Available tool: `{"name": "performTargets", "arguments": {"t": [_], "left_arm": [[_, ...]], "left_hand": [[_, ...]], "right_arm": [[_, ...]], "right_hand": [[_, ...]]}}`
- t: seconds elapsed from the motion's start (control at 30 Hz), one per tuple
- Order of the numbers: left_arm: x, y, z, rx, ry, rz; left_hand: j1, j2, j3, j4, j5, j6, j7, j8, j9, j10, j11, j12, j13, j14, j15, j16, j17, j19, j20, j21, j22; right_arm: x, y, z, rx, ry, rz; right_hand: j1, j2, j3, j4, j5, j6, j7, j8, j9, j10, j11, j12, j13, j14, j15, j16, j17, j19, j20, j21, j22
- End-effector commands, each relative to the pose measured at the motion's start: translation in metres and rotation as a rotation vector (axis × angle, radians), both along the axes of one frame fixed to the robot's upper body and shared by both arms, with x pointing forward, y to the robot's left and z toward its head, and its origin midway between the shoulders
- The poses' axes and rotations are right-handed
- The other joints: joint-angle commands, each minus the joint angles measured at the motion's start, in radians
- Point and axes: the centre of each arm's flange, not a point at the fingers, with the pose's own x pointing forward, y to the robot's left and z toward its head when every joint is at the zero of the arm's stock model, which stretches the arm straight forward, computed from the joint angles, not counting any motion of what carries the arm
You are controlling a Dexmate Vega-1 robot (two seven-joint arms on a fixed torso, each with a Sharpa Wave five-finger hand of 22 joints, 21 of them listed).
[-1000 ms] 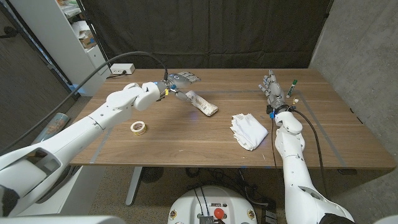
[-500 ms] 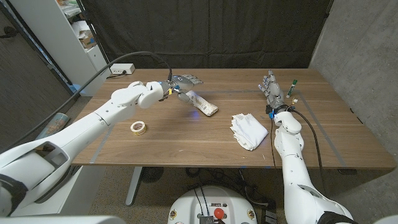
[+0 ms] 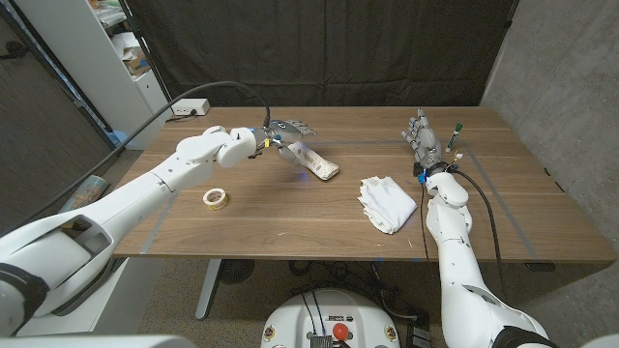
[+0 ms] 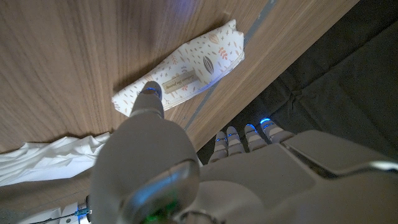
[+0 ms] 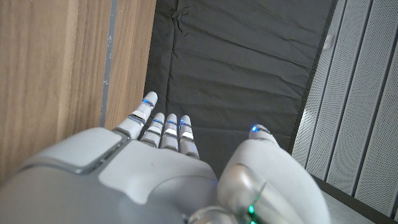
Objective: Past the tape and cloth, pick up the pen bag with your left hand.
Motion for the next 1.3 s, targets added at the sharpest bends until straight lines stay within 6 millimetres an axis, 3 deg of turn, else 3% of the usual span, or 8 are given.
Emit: {"name": "performTargets", "arguments": {"t": [0.03, 0.4, 1.3], "left_arm": [[0.004, -0.006, -0.008, 0.011, 0.024, -0.006], [0.008, -0.010, -0.018, 0.010, 0.044, -0.014], [0.018, -0.017, -0.021, 0.002, 0.065, -0.018]], "left_hand": [[0.015, 0.000, -0.002, 0.000, 0.007, 0.003, -0.004, 0.000, 0.002, 0.002, -0.003, -0.001, 0.002, 0.003, 0.001, -0.001, 0.003, 0.003, -0.005, -0.001, 0.003], [0.019, 0.003, -0.005, 0.002, 0.009, 0.006, -0.006, 0.000, 0.002, 0.004, -0.006, -0.001, 0.002, 0.004, 0.001, -0.002, 0.003, 0.005, -0.006, -0.001, 0.003], [0.028, 0.011, -0.010, 0.005, 0.013, 0.008, -0.006, -0.002, 0.002, 0.005, -0.009, -0.003, 0.003, 0.005, -0.001, -0.002, 0.003, 0.006, -0.006, -0.001, 0.003]], "right_arm": [[-0.001, -0.001, -0.003, 0.003, -0.002, -0.003], [-0.006, -0.005, -0.008, 0.008, 0.001, -0.008], [-0.002, -0.008, -0.007, 0.007, 0.000, -0.006]], "right_hand": [[0.002, 0.015, -0.005, 0.000, 0.008, 0.008, -0.001, 0.002, 0.000, 0.010, 0.000, 0.000, 0.000, 0.011, 0.002, 0.002, 0.003, 0.006, -0.001, -0.002, 0.003], [0.002, 0.016, -0.006, -0.001, 0.009, 0.007, -0.001, 0.002, 0.000, 0.011, -0.001, 0.001, 0.000, 0.011, 0.002, 0.002, 0.003, 0.007, -0.001, -0.006, 0.003], [0.002, 0.017, -0.010, -0.002, 0.010, 0.009, -0.001, 0.002, 0.000, 0.014, -0.001, 0.001, 0.000, 0.015, 0.003, 0.002, 0.002, 0.013, -0.002, -0.017, 0.003]]}}
